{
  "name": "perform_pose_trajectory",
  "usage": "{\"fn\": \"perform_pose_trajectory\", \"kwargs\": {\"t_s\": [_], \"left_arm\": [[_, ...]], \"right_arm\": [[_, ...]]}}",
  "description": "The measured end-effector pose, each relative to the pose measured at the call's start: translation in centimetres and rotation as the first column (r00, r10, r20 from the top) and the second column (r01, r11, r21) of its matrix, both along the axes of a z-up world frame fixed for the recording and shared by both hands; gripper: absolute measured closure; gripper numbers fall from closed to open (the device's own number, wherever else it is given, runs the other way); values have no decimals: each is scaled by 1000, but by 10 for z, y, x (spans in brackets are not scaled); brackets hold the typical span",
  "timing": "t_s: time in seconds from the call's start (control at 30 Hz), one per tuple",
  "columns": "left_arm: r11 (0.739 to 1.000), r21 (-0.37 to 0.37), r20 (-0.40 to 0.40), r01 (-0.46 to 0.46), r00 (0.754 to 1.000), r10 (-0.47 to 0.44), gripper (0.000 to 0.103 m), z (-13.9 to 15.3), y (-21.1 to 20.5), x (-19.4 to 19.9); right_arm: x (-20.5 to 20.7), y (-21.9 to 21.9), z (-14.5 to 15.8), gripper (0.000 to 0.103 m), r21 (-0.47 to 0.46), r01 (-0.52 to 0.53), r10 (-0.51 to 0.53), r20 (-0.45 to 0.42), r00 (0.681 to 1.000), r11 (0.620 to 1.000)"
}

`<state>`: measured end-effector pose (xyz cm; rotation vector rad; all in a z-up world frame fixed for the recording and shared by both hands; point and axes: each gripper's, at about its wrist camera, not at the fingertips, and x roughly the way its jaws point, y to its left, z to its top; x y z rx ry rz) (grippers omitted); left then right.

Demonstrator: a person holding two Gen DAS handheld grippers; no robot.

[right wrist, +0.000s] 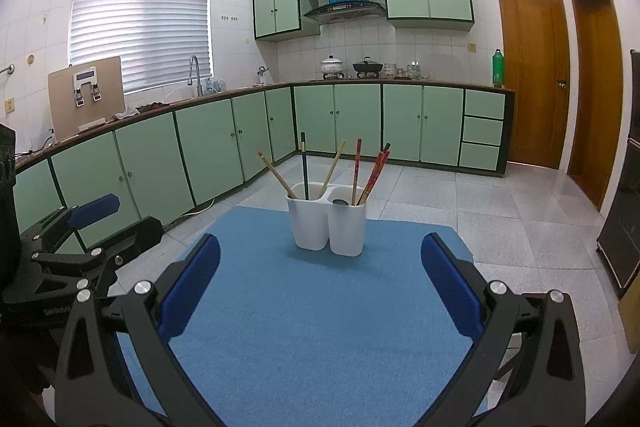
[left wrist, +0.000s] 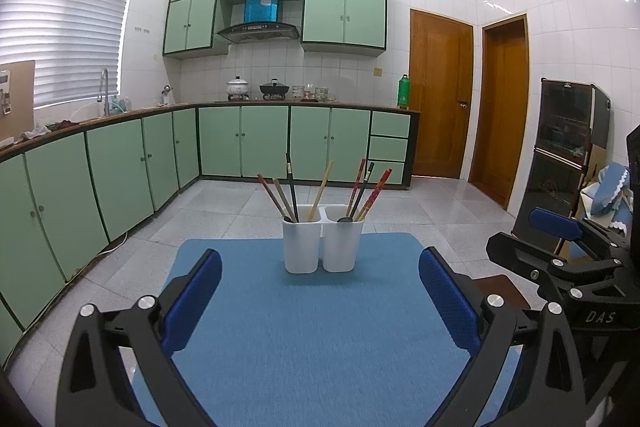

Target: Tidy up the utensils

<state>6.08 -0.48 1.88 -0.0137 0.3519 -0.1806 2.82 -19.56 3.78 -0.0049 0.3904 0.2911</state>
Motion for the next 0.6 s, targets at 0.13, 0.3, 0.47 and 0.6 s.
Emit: {"fn": "perform_pose_trajectory", "kwargs": {"t_s": [0.13,0.3,0.47,0.6], "left_arm": [[1000,-2,0,-3,1000,3,6,1,-1,-1],[1000,-2,4,-5,1000,5,6,2,-1,-3],[1000,-3,2,-4,1000,4,6,4,0,-2],[1000,-3,3,-4,1000,4,6,4,0,-2]], "right_arm": [[2,1,-1,5,-2,0,0,-5,1000,1000],[2,3,-3,5,-5,-3,2,-5,1000,1000],[2,2,-3,5,-6,-2,2,-6,1000,1000],[2,2,-4,5,-6,-3,3,-6,1000,1000]]}}
